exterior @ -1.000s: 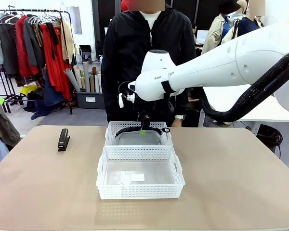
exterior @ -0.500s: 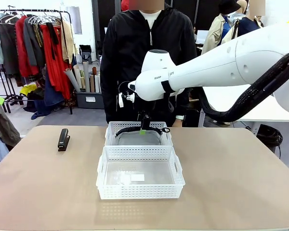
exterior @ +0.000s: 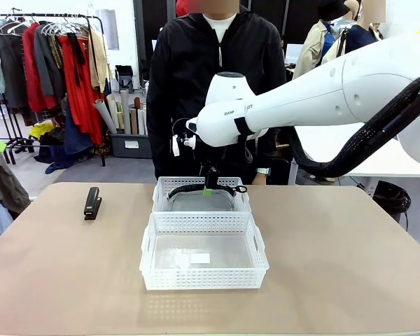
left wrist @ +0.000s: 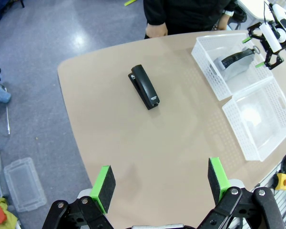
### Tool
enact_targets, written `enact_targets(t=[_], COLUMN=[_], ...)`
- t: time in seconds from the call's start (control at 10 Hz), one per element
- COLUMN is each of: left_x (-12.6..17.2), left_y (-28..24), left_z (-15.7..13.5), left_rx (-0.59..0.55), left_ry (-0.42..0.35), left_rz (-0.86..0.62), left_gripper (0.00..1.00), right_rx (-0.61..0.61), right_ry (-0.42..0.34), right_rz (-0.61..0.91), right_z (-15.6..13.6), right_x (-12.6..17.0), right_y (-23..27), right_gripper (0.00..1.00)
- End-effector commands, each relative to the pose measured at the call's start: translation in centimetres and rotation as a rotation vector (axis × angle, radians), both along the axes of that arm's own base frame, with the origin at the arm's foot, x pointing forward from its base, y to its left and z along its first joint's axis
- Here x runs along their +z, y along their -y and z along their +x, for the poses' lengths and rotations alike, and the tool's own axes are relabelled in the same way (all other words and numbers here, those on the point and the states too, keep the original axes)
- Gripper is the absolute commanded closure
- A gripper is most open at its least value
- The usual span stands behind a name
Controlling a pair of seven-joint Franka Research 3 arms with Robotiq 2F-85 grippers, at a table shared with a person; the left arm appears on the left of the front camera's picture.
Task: Distribute items into two baskets.
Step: Pick up the Stapler that the person points to.
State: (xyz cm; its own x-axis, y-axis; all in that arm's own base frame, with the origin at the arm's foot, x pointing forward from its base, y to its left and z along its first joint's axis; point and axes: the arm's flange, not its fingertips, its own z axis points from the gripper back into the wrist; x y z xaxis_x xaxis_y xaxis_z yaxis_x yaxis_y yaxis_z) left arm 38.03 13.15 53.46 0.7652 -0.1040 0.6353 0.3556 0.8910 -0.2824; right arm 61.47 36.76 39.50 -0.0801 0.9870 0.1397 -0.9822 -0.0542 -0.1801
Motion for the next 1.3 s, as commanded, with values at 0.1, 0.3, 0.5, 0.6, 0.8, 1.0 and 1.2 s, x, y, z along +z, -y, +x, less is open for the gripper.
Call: enact_targets(t=[0.1, 0.3, 0.5, 0.6, 0.8, 1.0, 1.2], left_x=[-0.1, -0.1, -0.1, -0.1, -0.1, -0.1, -0.1], left_y=[0.0, 0.0, 0.0, 0.0, 0.0, 0.0, 0.0], left_z=[0.0, 0.0, 0.0, 0.0, 0.0, 0.0, 0.0], left_rx=[-0.003, -0.003, -0.003, -0.003, -0.003, -0.003, -0.003], left_ry=[0.005, 0.005, 0.005, 0.005, 0.005, 0.005, 0.005], left_rz=[-0.012, -0.012, -0.012, -0.012, -0.012, -0.012, -0.012], left_gripper=[0.00, 0.00, 0.00, 0.00, 0.00, 0.00, 0.00], right_rx=[-0.068, -0.276, -0.392, -0.431, -0.544, -0.640, -0.718], right_ry=[0.022, 0.012, -0.015, -0.054, -0.204, -0.263, -0.270], right_rz=[-0.034, -0.042, 0.002, 0.033, 0.155, 0.291, 0.359], right_z=[0.2, 0.8, 0.9, 1.3, 1.5, -0.2, -2.7], right_x=[1.2, 4.4, 7.4, 8.3, 10.3, 12.3, 14.0], right_y=[0.8, 3.0, 6.3, 8.0, 12.9, 18.4, 22.2], right_gripper=[0.00, 0.00, 0.00, 0.00, 0.00, 0.00, 0.00])
